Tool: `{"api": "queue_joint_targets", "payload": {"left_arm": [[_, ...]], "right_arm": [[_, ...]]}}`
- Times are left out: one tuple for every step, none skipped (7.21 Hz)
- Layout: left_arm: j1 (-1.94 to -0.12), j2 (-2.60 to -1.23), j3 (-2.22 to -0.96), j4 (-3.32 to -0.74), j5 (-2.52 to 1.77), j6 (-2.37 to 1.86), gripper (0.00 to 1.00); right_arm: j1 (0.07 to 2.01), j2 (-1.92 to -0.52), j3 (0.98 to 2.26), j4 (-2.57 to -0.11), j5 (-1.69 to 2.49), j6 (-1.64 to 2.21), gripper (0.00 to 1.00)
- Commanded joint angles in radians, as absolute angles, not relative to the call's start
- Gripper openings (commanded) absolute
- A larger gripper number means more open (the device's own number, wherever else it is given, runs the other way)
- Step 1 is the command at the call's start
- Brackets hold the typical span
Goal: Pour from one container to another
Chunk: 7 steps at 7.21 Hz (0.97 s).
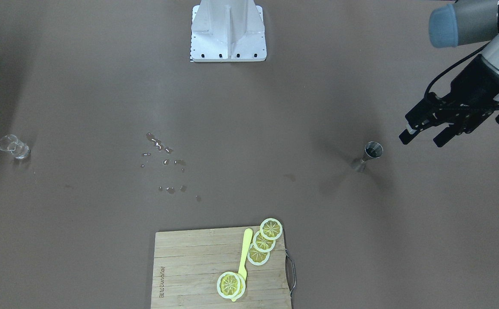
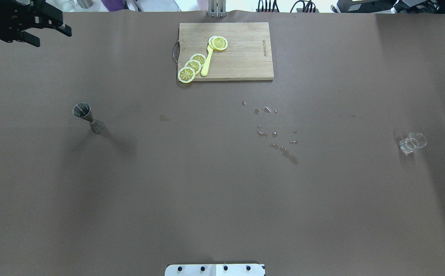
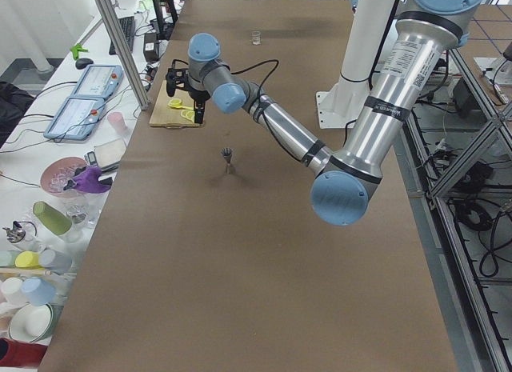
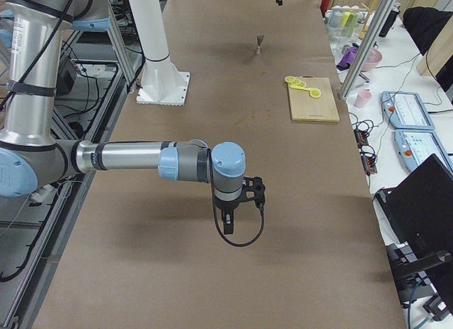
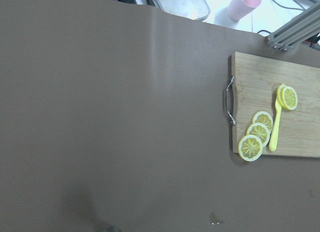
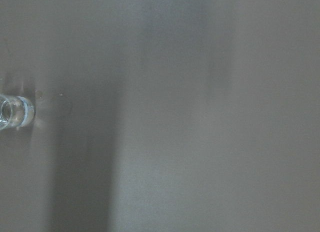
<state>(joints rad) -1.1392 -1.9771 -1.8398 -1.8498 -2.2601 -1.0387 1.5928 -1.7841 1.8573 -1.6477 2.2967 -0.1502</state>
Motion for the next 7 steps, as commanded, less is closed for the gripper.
{"api": "queue_joint_targets", "payload": {"left_arm": [[-1.037, -2.003, -1.844, -1.868, -2.094, -1.115, 0.97], [-1.010, -2.011, -1.864, -1.868, -2.016, -1.155, 0.97], [-0.953, -2.011, -1.885, -1.861, -1.912, -1.193, 0.97], [-0.878, -2.011, -1.911, -1.858, -1.770, -1.213, 0.97], [-0.812, -2.008, -1.933, -1.855, -1.621, -1.218, 0.97], [-0.761, -1.999, -1.965, -1.856, -1.483, -1.218, 0.97], [-0.700, -1.944, -2.008, -1.864, -1.342, -1.218, 0.97]], "right_arm": [[1.592, -1.784, 1.856, -1.582, 2.298, -0.158, 1.00], [1.592, -1.784, 1.856, -1.572, 2.299, -0.214, 1.00], [1.592, -1.784, 1.855, -1.571, 2.299, -0.254, 1.00], [1.592, -1.786, 1.844, -1.571, 2.301, -0.250, 1.00], [1.592, -1.784, 1.842, -1.559, 2.359, -0.250, 1.00], [1.592, -1.786, 1.835, -1.554, 2.400, -0.252, 1.00], [1.592, -1.778, 1.785, -1.540, 2.475, -0.255, 1.00]]}}
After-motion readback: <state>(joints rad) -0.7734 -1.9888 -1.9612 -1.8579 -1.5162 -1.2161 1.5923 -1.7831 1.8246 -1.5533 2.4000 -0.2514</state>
